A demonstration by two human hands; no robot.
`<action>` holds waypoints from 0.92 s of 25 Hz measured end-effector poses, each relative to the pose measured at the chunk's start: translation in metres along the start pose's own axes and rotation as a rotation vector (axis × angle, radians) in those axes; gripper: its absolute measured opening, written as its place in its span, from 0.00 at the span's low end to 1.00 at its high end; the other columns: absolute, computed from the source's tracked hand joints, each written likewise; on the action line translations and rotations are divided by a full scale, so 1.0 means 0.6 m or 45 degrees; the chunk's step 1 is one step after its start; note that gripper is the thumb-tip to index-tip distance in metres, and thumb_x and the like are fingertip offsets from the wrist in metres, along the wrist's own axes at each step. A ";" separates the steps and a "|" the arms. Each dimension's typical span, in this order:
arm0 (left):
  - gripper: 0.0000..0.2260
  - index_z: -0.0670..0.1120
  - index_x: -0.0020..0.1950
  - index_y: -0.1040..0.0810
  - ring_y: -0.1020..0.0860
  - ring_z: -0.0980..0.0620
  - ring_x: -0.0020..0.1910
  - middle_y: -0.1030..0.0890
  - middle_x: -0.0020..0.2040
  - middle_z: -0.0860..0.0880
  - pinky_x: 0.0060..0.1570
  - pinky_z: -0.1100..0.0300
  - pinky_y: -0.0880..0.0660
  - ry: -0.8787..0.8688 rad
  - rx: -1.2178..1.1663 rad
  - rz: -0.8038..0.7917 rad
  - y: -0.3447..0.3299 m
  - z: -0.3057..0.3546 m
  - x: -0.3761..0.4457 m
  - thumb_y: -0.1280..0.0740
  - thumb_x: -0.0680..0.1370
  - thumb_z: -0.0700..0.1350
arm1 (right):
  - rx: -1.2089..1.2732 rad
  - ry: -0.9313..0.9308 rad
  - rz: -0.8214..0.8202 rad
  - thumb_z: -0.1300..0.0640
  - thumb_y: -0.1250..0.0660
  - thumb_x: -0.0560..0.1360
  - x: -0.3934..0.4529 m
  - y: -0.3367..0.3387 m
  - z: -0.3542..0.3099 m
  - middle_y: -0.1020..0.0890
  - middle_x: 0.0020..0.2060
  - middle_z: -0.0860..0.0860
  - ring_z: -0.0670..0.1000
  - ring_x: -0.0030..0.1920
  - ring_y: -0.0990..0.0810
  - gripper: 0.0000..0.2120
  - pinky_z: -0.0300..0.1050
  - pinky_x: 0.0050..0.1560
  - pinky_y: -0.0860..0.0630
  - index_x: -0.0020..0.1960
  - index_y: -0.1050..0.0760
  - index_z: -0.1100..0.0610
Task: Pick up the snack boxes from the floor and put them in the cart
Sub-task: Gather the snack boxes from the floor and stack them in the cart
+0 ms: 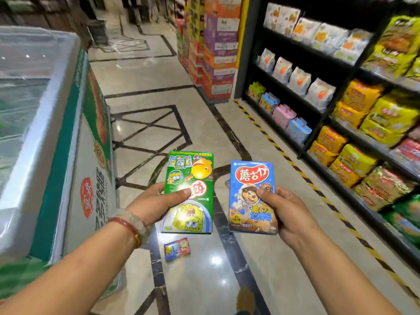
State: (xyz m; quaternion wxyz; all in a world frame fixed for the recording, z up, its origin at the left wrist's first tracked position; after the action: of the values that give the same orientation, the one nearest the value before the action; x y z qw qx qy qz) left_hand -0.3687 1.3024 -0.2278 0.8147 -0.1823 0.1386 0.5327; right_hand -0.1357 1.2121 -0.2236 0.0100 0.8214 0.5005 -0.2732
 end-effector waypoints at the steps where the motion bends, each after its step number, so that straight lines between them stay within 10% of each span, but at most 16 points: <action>1: 0.20 0.39 0.55 0.21 0.16 0.45 0.39 0.15 0.45 0.41 0.43 0.52 0.19 0.016 0.042 -0.062 -0.021 -0.001 -0.004 0.23 0.65 0.42 | 0.032 0.008 0.041 0.66 0.32 0.72 -0.024 0.020 0.000 0.15 0.38 0.58 0.54 0.33 0.16 0.06 0.46 0.30 0.19 0.49 0.23 0.64; 12: 0.05 0.40 0.50 0.21 0.17 0.50 0.33 0.15 0.41 0.42 0.32 0.60 0.20 0.038 0.371 -0.564 -0.381 -0.058 -0.068 0.32 0.75 0.37 | 0.331 0.202 0.523 0.65 0.29 0.68 -0.239 0.352 -0.003 0.15 0.41 0.59 0.56 0.35 0.15 0.16 0.46 0.30 0.20 0.55 0.24 0.63; 19: 0.26 0.41 0.55 0.21 0.17 0.45 0.44 0.16 0.48 0.42 0.50 0.50 0.21 0.094 0.584 -0.864 -0.697 -0.178 -0.176 0.20 0.62 0.49 | 0.477 0.346 0.817 0.65 0.31 0.72 -0.458 0.636 0.019 0.15 0.41 0.58 0.55 0.35 0.15 0.08 0.46 0.30 0.20 0.52 0.22 0.62; 23: 0.12 0.41 0.54 0.20 0.16 0.47 0.41 0.16 0.48 0.42 0.44 0.55 0.19 0.112 0.672 -1.144 -0.898 -0.268 -0.268 0.27 0.72 0.42 | 0.542 0.432 1.062 0.64 0.30 0.72 -0.608 0.795 0.053 0.15 0.44 0.59 0.57 0.39 0.15 0.11 0.49 0.35 0.18 0.54 0.23 0.63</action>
State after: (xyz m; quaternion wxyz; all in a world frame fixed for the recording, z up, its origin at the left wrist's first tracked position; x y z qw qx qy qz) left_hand 0.0576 0.9022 -0.2238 0.9745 -0.0342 0.2103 0.0696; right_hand 0.1174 0.6671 -0.2059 -0.1310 0.9684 0.0571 -0.2045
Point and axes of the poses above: each hand's wrist, its own x-axis towards the middle knuckle, its own y-axis out of the back of the hand, z = x × y, the point moved 9 cm from there along x, towards the middle knuckle
